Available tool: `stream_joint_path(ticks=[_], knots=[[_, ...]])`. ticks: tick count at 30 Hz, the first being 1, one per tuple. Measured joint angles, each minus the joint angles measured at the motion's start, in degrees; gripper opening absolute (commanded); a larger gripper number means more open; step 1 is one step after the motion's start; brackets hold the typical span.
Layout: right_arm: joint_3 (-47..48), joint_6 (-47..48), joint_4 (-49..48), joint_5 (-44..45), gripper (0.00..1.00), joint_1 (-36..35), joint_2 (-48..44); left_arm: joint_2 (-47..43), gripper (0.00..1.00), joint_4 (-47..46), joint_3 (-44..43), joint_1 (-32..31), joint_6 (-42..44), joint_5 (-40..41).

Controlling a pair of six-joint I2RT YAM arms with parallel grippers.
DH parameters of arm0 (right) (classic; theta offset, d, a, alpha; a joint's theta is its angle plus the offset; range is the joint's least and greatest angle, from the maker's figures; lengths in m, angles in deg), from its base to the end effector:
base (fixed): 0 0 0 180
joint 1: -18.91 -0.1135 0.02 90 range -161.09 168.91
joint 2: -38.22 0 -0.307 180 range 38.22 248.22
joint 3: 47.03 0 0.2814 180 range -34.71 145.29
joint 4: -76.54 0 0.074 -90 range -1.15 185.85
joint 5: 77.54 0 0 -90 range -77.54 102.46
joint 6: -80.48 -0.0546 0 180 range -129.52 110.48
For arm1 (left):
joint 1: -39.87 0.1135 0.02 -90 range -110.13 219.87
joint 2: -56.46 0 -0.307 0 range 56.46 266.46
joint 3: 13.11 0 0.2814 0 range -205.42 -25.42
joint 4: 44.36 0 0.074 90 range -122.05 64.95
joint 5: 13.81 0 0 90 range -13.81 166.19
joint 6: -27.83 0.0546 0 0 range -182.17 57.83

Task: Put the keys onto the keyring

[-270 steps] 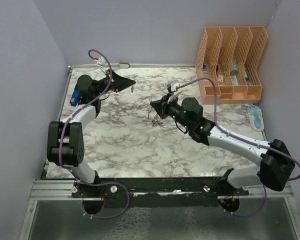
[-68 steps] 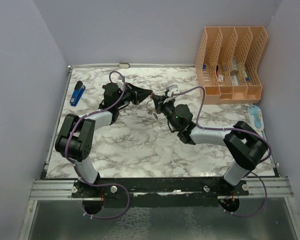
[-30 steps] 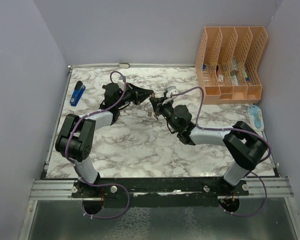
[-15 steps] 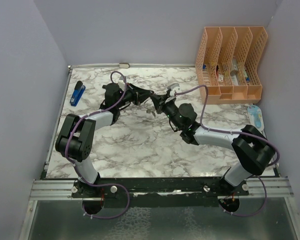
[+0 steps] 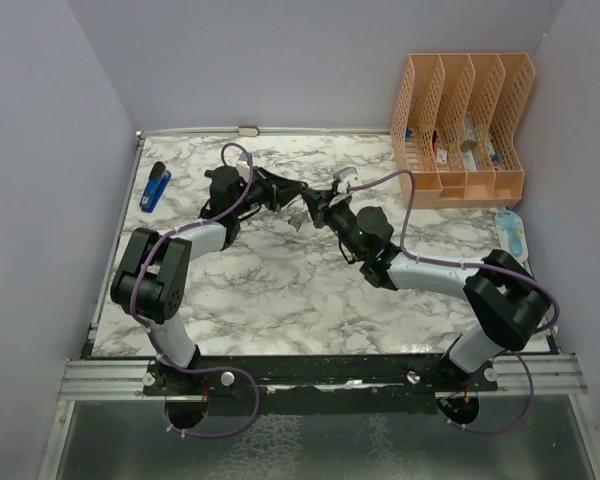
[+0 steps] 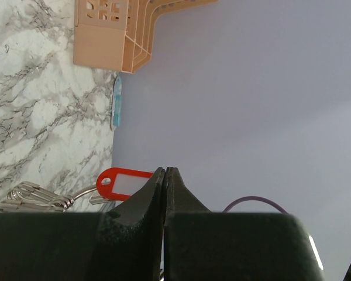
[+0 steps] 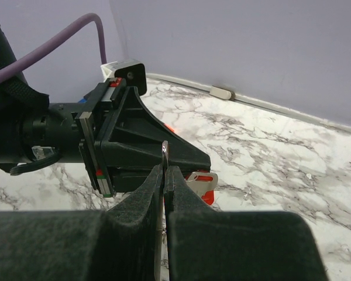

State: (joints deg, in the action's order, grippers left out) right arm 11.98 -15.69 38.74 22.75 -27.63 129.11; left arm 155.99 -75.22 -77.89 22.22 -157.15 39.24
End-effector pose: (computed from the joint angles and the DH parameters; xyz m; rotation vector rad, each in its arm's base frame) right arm 0.2759 0.2769 0.2850 -0.3749 1.4516 0.6141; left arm 0.3897 -0.1584 0.2479 -0.7518 1.9253 -1.8995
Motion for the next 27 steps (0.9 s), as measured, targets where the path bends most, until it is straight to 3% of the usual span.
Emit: stream_joint_path(ticks=[27], knots=[[0.07, 1.81, 0.57, 3.61, 0.01, 0.28, 2.84, 0.00, 0.00, 0.02, 0.00, 0.00, 0.00, -0.07]])
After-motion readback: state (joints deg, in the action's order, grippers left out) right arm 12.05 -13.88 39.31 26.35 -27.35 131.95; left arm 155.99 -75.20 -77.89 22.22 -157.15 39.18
